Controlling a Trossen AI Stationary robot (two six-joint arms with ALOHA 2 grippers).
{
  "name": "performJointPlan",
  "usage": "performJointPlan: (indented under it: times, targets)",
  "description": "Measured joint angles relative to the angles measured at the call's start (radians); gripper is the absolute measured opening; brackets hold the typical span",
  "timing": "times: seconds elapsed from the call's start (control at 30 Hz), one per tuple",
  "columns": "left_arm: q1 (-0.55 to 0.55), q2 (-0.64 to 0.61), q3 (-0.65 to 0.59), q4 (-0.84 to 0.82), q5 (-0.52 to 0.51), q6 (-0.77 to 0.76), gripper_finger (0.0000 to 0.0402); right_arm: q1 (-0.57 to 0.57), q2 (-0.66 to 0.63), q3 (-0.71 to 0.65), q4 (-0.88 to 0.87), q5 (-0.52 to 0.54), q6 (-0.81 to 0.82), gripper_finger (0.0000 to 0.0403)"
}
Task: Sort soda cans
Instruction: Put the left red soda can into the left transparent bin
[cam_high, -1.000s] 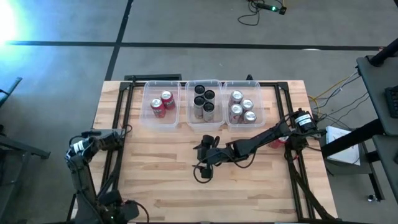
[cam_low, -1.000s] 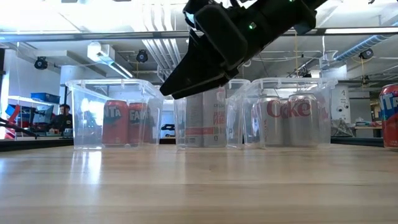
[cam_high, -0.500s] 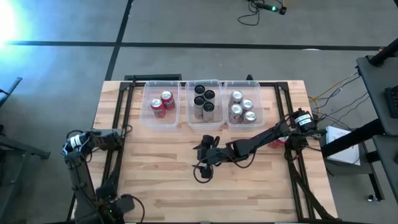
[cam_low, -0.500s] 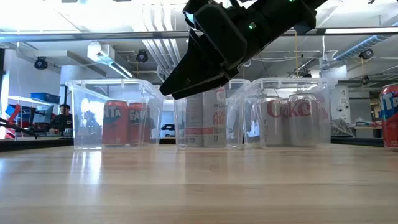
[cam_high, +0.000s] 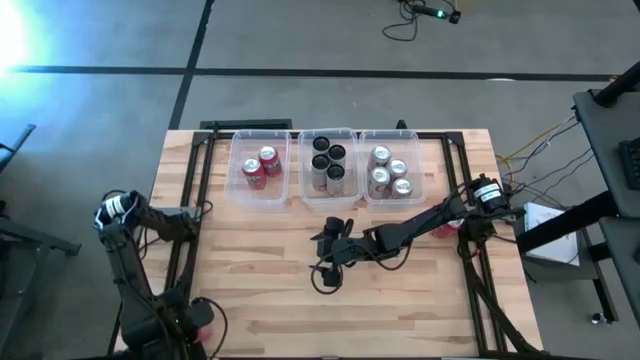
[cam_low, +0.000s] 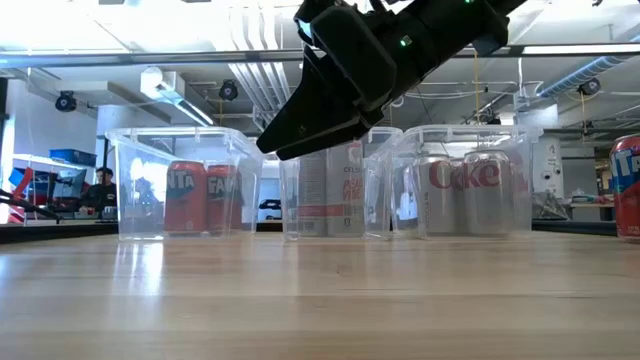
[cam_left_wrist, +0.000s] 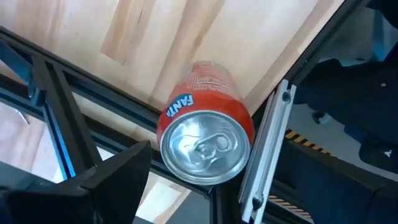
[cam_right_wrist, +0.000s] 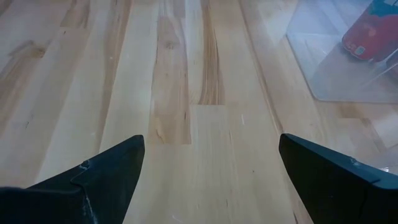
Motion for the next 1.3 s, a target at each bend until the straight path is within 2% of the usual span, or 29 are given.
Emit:
performJointPlan:
  times: [0.37, 0.63, 0.93, 1.1, 1.3]
  targets:
    - [0.0, -0.015, -0.116, 0.085, 0.025, 0.015, 0.0358, 0.0, 0.0, 0.0, 0.0, -0.003, 0.0, 0.0368]
    - [0.0, -0.012, -0.149, 0.155, 0.032, 0.017, 0.0358, 0.0, 0.0, 0.0, 0.0, -0.007, 0.0, 0.0368]
    - [0.0, -0.012, -0.242, 0.299, 0.071, 0.026, 0.0356, 0.0, 0.0, 0.0, 0.0, -0.007, 0.0, 0.0368]
    - [-0.002, -0.012, -0.285, 0.349, 0.155, 0.045, 0.0332, 0.0, 0.0, 0.0, 0.0, -0.007, 0.0, 0.0368]
    - [-0.002, -0.013, -0.279, 0.345, 0.152, 0.065, 0.0275, 0.0, 0.0, 0.0, -0.001, -0.007, -0.001, 0.0368]
